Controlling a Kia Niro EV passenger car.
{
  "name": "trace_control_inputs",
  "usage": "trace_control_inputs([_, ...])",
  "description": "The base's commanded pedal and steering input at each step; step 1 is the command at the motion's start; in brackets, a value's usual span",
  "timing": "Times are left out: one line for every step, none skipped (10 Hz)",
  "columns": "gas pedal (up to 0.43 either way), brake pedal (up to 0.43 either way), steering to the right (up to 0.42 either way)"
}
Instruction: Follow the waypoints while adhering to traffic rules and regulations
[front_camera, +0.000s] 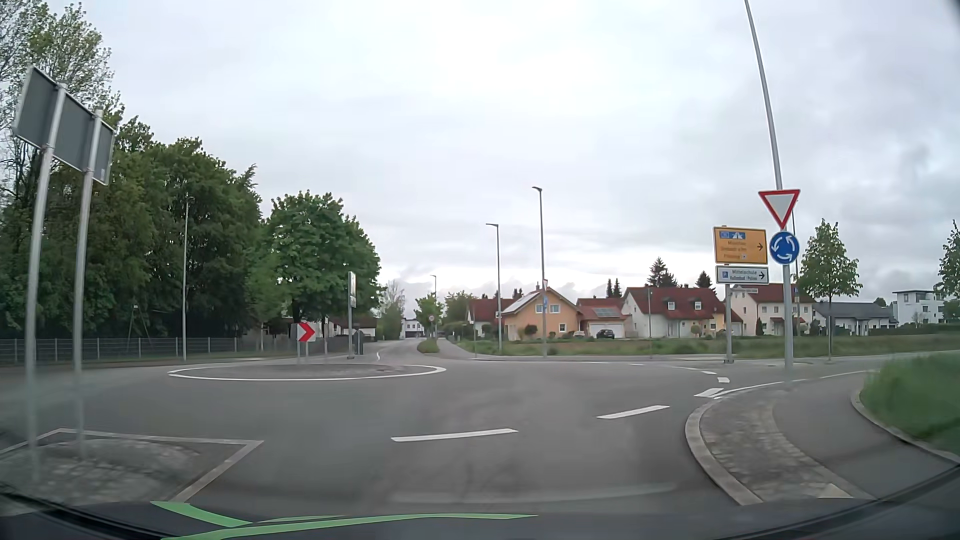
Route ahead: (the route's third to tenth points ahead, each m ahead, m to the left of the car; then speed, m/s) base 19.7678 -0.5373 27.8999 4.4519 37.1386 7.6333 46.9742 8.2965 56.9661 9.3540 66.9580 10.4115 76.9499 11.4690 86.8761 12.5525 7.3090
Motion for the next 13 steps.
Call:
trace_control_inputs([0.039,0.000,0.075])
trace_control_inputs([0.047,0.000,0.075])
trace_control_inputs([0.067,0.000,0.073])
trace_control_inputs([0.079,0.000,0.069])
trace_control_inputs([0.079,0.000,0.059])
trace_control_inputs([0.079,0.000,0.040])
trace_control_inputs([0.079,0.000,0.022])
trace_control_inputs([0.079,0.000,0.008])
trace_control_inputs([0.087,0.000,-0.001])
trace_control_inputs([0.087,0.000,-0.007])
trace_control_inputs([0.098,0.000,-0.023])
trace_control_inputs([0.130,0.000,-0.038])
trace_control_inputs([0.130,0.000,-0.049])
